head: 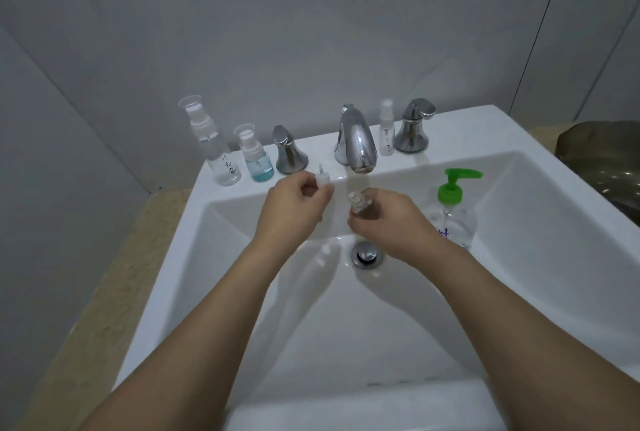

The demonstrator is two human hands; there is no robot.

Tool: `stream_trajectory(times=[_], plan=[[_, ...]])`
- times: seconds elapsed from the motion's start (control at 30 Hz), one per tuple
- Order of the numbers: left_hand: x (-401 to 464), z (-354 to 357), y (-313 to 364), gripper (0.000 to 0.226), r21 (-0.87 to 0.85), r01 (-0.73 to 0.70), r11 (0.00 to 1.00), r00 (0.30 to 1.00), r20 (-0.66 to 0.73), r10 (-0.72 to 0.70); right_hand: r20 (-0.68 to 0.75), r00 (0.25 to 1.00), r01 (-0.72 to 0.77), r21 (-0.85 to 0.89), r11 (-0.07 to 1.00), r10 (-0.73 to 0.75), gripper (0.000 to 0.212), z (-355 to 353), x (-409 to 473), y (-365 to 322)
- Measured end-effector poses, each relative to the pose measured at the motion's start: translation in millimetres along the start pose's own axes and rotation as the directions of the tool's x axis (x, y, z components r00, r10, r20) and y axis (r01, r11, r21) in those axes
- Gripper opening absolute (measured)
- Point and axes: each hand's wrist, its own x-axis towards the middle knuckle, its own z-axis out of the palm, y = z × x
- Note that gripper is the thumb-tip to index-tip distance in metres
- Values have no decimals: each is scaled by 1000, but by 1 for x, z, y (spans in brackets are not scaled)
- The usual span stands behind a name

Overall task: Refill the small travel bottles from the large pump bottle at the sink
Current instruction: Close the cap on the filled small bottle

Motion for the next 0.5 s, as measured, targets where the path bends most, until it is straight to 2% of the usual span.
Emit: stream_trajectory(times=[0.1,0.13,0.27,0.37,0.5], plan=[[-19,-17,-6,9,-108,53,993,991,130,-39,31,999,-7,-62,998,9,6,-1,0,-1],[-22,-22,-7,12,-146,84,986,986,153,-61,46,999,-8,-94,996,12,6,-1,-1,-1],[-21,-34,1,13,-236,68,969,985,169,-28,134,991,13,-194,981,13,4,2,-6,0],[-21,-39,6,13,-221,16,975,983,180,25,179,984,41,-252,967,5,6,5,-7,-2],[-24,-40,5,10,-162,20,987,972,233,18,176,984,58,-269,961,-10,4,7,-9,-4]])
